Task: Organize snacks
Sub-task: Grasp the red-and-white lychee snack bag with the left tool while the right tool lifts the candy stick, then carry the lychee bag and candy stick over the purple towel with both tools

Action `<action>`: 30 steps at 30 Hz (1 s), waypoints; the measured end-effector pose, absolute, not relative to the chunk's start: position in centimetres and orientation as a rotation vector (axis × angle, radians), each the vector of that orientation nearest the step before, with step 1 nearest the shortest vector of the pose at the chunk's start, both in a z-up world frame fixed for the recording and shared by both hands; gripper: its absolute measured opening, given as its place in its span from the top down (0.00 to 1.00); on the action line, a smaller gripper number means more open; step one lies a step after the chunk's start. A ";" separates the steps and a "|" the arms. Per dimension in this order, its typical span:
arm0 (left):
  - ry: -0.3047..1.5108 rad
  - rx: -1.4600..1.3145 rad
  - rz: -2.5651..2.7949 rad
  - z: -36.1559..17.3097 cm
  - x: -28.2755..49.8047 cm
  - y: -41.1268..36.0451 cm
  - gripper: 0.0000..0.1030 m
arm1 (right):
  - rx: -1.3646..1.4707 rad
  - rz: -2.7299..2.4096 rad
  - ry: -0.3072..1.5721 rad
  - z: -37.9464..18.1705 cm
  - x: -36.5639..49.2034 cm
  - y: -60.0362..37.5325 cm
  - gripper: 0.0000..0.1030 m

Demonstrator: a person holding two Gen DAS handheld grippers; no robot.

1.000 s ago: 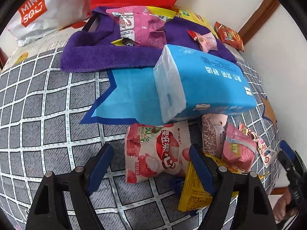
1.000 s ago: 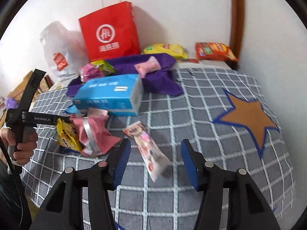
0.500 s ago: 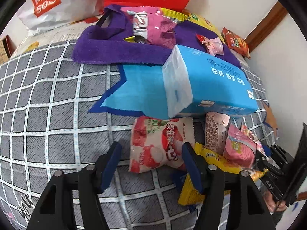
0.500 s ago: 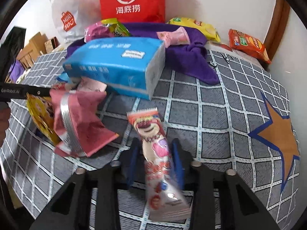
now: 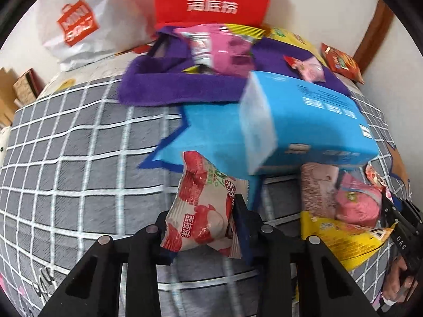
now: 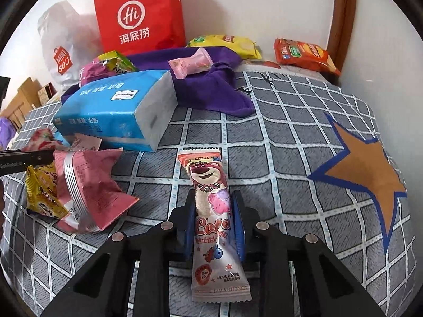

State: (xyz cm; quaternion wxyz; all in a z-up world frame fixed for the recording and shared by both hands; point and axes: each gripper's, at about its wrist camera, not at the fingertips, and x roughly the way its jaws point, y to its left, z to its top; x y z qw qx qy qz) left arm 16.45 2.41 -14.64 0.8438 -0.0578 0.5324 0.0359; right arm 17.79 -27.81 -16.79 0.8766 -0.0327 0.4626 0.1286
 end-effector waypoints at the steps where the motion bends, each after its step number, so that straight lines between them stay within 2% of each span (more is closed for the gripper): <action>1: 1.121 -0.125 0.070 -14.6 16.3 2.7 0.67 | -0.068 0.271 0.966 -16.8 17.9 -27.8 0.75; 3: 1.115 -0.124 0.059 -14.6 16.1 2.9 0.65 | -0.057 0.281 0.968 -16.8 18.2 -27.9 0.75; 6: 1.094 -0.099 0.039 -14.8 16.1 1.9 0.49 | -0.037 0.286 0.970 -16.8 18.6 -28.1 0.75; 9: 1.063 -0.051 0.081 -15.2 16.3 0.9 0.48 | -0.033 0.288 0.969 -16.8 18.7 -28.1 0.75; 10: 1.052 -0.035 0.091 -15.2 16.3 0.6 0.49 | -0.030 0.289 0.969 -16.8 18.7 -28.1 0.75; 11: 1.047 -0.042 0.085 -15.2 16.3 0.6 0.59 | -0.027 0.291 0.969 -16.8 18.7 -28.2 0.75; 14: 1.054 -0.090 0.050 -14.8 16.2 1.1 0.78 | -0.020 0.291 0.966 -16.8 18.7 -28.3 0.75; 30: 1.040 -0.214 -0.094 -12.7 12.2 3.9 0.78 | 0.079 0.228 0.941 -14.1 14.7 -29.2 0.76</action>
